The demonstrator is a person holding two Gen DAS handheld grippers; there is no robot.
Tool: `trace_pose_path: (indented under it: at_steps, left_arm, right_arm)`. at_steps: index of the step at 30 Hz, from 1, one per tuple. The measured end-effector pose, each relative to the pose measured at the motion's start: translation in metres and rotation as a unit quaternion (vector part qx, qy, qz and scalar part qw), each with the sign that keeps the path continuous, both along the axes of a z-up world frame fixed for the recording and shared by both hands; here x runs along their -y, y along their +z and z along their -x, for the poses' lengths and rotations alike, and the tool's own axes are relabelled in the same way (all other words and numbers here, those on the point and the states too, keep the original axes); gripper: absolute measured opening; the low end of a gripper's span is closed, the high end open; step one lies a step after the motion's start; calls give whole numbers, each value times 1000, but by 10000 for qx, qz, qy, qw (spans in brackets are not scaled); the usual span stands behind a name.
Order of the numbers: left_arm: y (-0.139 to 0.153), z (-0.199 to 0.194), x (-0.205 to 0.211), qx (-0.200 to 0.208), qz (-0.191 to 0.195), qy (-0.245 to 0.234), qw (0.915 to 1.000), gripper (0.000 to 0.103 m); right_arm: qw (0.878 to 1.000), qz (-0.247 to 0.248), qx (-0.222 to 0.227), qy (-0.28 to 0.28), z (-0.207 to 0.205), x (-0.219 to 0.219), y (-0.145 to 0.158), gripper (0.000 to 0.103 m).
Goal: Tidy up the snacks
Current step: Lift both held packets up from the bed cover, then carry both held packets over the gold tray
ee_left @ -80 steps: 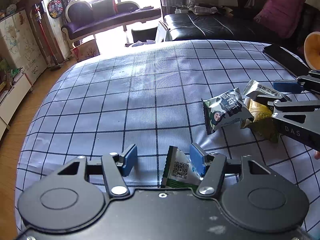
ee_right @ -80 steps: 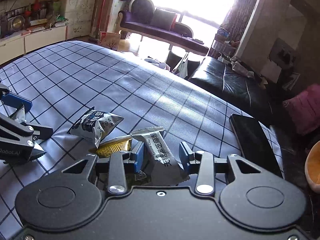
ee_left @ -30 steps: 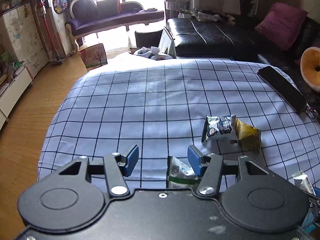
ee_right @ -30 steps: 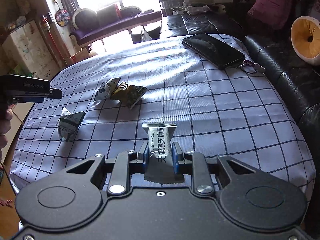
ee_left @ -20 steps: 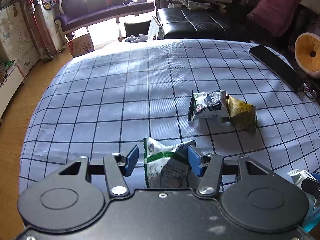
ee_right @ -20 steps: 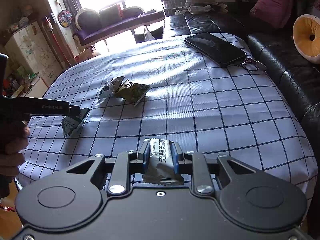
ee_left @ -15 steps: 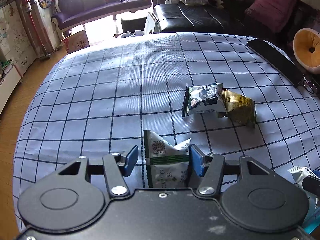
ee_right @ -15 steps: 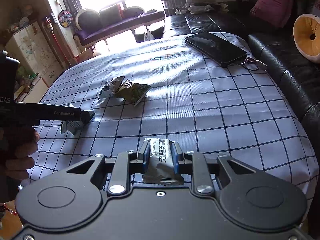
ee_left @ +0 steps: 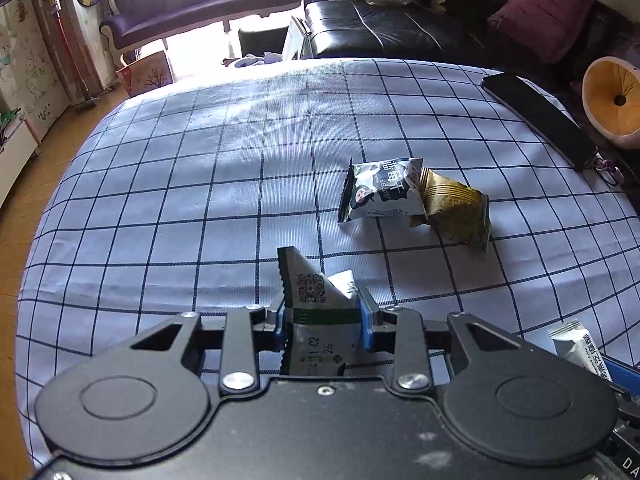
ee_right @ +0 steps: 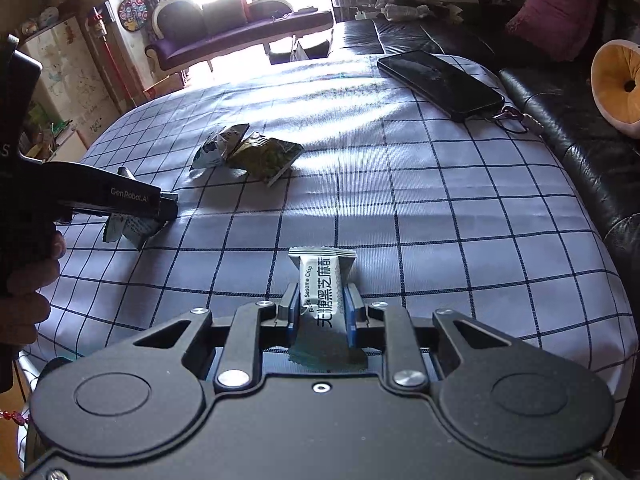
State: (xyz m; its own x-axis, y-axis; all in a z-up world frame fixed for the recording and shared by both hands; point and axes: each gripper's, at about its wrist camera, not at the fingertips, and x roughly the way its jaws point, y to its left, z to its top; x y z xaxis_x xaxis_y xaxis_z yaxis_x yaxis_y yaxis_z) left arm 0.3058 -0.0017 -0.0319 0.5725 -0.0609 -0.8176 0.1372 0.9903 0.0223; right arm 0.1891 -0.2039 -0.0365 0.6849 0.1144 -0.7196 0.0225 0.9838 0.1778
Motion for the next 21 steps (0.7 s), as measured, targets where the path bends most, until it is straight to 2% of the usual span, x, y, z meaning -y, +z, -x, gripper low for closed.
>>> trace_pose_path:
  at_steps: [11, 21]
  left_arm:
    - [43, 44, -8, 190, 11, -9, 9998, 33]
    - [82, 118, -9, 343, -47, -286, 9990, 33]
  right_arm:
    - [9959, -875, 6, -213, 19, 18, 29, 30]
    - [9953, -938, 245, 10, 62, 14, 59, 30]
